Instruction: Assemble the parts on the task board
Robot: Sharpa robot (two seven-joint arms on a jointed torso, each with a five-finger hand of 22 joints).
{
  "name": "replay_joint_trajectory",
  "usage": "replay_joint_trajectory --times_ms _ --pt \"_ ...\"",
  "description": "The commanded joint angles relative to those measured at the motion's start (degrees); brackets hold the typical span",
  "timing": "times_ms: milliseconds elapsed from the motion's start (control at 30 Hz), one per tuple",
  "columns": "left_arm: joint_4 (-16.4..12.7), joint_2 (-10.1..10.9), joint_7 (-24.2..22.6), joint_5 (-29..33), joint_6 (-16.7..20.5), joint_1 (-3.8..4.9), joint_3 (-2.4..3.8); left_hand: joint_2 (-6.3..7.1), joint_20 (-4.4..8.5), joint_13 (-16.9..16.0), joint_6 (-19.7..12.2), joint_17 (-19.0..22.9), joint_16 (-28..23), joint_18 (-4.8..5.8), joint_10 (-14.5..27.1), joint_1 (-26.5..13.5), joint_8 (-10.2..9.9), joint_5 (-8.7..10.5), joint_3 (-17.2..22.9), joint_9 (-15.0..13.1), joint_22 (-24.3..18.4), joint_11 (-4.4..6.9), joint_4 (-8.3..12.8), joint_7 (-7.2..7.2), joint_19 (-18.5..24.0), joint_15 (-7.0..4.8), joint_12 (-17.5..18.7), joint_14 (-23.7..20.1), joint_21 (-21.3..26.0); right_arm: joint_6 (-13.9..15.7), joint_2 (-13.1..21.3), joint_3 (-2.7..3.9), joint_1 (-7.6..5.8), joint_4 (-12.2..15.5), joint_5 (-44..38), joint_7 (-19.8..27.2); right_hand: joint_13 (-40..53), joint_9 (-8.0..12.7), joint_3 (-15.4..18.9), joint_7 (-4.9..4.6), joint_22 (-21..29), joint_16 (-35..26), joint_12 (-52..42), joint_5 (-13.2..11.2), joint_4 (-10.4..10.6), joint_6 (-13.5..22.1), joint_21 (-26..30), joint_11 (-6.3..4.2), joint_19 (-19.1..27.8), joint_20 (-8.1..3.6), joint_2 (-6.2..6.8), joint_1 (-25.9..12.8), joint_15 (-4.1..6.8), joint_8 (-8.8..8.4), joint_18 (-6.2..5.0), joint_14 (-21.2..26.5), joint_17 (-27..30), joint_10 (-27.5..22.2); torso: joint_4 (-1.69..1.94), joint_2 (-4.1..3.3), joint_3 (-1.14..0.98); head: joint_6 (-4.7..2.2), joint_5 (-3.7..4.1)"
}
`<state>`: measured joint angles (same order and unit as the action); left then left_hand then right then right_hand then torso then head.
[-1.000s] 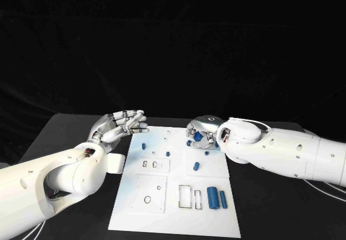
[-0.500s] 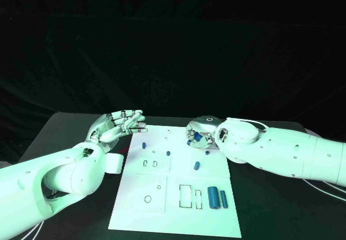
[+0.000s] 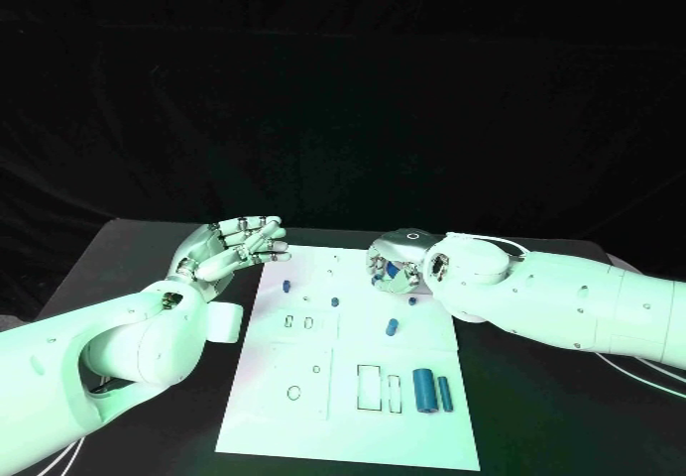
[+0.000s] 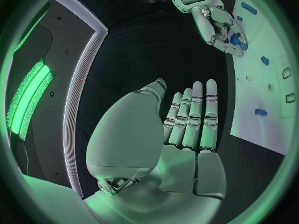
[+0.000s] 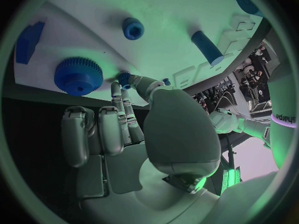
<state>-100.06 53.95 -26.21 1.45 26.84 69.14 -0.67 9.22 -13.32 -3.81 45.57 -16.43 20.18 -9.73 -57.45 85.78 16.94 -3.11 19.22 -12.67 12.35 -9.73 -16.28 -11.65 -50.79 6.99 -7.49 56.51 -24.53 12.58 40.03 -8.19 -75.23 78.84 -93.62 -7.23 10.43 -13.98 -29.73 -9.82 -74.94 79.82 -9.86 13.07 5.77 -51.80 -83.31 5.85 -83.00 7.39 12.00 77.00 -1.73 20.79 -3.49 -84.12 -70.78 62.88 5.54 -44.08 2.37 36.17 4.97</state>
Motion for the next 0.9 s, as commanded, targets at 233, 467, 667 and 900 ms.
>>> replay_joint_trajectory --times_ms 233,467,667,900 --pt "-0.14 0.05 -0.08 -0.29 -1.06 0.28 0.06 -0.02 -0.05 0.09 -0.16 -0.14 0.01 -0.61 -0.05 -0.56 -0.45 0.15 0.03 0.13 0.12 -0.14 -0.03 -1.03 -0.06 0.18 0.32 -0.13 -0.32 -1.56 -0.04 0.0 0.1 -0.24 -1.72 -1.24 0.75 -1.2 -2.33 0.89 -5.75 0.85 -1.43 -1.21 -1.43 -2.29 -1.53 -0.93 -1.34 -0.71 -1.39 2.23 1.27 1.32 1.37 -2.39 -0.5 2.84 0.12 -0.03 0.11 0.3 0.06" --pt "-0.11 0.06 -0.05 -0.29 -1.01 0.3 0.06 -0.03 -0.04 0.09 -0.2 -0.17 0.0 -0.61 0.0 -0.56 -0.48 0.16 0.05 0.15 0.13 -0.15 -0.02 -1.03 -0.03 0.19 0.39 -0.15 -0.35 1.66 0.09 0.0 0.14 0.22 -2.36 -1.11 1.21 -1.96 -3.13 1.3 -6.62 1.01 -1.98 -1.41 -2.24 -3.36 -2.03 -1.39 -1.74 -1.02 -1.98 2.81 1.62 2.01 1.54 -2.38 -0.55 3.91 0.22 -0.1 0.18 0.18 0.12" --pt "-0.02 0.05 -0.07 -0.29 -0.91 0.3 0.06 -0.08 -0.04 0.1 -0.24 -0.21 -0.01 -0.6 0.08 -0.54 -0.54 0.16 0.1 0.18 0.16 -0.17 0.02 -1.03 0.01 0.2 0.5 -0.17 -0.4 6.56 0.64 0.13 0.18 1.46 -2.36 -0.52 1.89 -3.09 -3.38 1.89 -8.49 1.05 -2.69 -1.05 -2.96 -4.63 -3.07 -2.02 -2.8 -1.49 -2.53 2.87 2.15 3.02 1.94 -2.35 -0.38 5.19 0.29 -0.08 0.24 0.01 0.14" --pt "0.04 -0.03 -0.2 -0.29 -0.6 0.31 0.06 -0.13 -0.04 0.11 -0.45 -0.34 -0.05 -0.6 0.31 -0.42 -0.73 0.16 0.22 0.27 0.24 -0.22 0.15 -1.05 0.13 0.23 0.81 -0.21 -0.54 10.32 0.36 0.6 -0.03 1.95 -2.32 -1.08 2.15 -3.56 -3.55 1.94 -10.13 0.96 -2.73 -0.44 -3.47 -4.64 -3.99 -2.12 -3.81 -1.67 -2.51 2.92 2.28 3.18 2.32 -2.28 -0.13 5.31 0.44 -0.11 0.33 -0.39 0.22"
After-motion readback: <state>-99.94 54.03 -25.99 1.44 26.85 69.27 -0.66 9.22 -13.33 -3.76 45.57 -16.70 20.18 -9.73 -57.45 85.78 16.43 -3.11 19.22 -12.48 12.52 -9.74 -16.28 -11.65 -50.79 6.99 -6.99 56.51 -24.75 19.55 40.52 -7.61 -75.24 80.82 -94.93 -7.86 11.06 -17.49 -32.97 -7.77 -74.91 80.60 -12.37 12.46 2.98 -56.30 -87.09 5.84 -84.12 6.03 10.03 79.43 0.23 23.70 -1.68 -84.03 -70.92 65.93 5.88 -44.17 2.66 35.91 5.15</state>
